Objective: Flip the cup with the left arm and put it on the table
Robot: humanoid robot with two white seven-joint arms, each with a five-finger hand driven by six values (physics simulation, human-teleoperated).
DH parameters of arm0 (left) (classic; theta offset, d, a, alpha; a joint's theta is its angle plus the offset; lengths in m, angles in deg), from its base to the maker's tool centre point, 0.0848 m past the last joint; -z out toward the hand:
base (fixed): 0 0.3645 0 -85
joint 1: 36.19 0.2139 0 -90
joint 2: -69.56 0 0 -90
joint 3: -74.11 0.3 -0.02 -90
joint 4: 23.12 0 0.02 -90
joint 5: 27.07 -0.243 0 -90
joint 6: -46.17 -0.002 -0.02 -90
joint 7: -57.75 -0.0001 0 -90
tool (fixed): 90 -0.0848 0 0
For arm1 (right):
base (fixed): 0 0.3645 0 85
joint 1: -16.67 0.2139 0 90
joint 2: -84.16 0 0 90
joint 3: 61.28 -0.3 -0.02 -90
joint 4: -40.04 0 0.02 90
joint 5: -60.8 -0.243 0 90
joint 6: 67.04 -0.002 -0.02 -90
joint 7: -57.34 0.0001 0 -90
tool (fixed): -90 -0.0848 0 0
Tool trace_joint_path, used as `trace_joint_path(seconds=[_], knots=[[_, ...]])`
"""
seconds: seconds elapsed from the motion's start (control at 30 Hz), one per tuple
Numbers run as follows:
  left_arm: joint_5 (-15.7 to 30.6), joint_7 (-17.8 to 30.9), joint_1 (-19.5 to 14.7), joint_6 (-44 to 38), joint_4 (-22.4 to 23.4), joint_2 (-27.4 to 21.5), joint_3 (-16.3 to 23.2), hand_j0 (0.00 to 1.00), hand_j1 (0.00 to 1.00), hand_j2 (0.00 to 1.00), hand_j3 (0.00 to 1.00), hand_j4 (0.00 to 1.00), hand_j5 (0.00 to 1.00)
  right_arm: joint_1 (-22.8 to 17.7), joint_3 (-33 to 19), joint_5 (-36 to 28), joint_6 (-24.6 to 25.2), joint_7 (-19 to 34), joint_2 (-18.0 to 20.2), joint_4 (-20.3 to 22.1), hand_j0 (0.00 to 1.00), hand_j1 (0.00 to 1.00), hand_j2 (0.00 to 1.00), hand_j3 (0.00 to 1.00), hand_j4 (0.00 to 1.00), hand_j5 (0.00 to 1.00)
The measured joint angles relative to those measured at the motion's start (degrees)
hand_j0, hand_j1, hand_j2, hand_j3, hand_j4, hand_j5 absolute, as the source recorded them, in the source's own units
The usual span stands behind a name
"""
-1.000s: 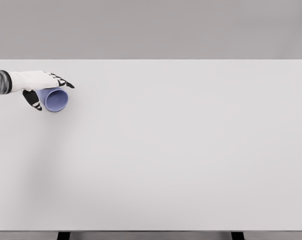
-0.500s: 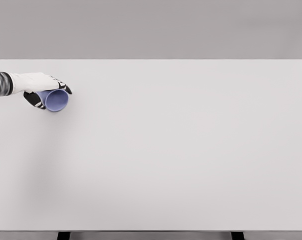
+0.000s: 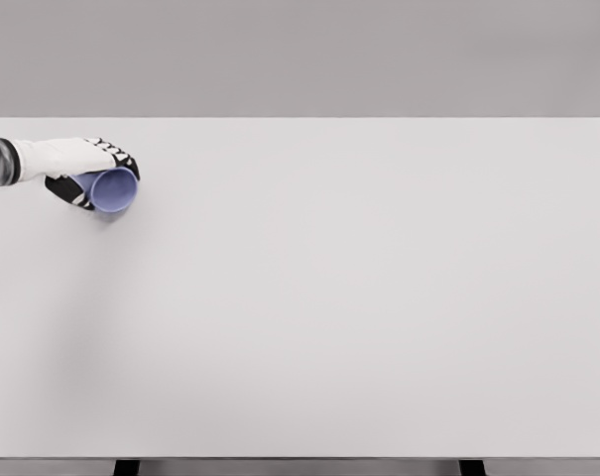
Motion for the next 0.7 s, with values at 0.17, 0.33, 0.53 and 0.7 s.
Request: trace_joint_path(seconds=[0.17, 0.33, 0.53, 0.7], knots=[[13.5, 1.9, -1.7, 0.1, -0.3, 0.6, -0.7, 0.38, 0.38, 0.38, 0.38, 0.38, 0.38, 0.1, 0.0, 0.0, 0.0, 0.0, 0.0, 0.0, 1.0, 1.0, 1.0, 1.0, 1.0, 1.0], [25.6, 2.0, -1.7, 0.1, 0.2, 1.6, -0.6, 0.4, 0.4, 0.4, 0.4, 0.4, 0.4, 0.0, 0.0, 0.0, 0.0, 0.0, 0.0, 0.0, 1.0, 1.0, 1.0, 1.0, 1.0, 1.0], [36.7, 1.9, -0.6, 0.1, 0.9, 3.3, -0.1, 0.45, 0.45, 0.45, 0.45, 0.45, 0.45, 0.0, 0.0, 0.0, 0.0, 0.0, 0.0, 0.0, 1.0, 1.0, 1.0, 1.0, 1.0, 1.0], [48.0, 1.9, -0.1, 0.1, 0.1, 5.1, 0.3, 0.47, 0.47, 0.47, 0.47, 0.47, 0.47, 0.0, 0.0, 0.0, 0.0, 0.0, 0.0, 0.0, 1.0, 1.0, 1.0, 1.0, 1.0, 1.0]])
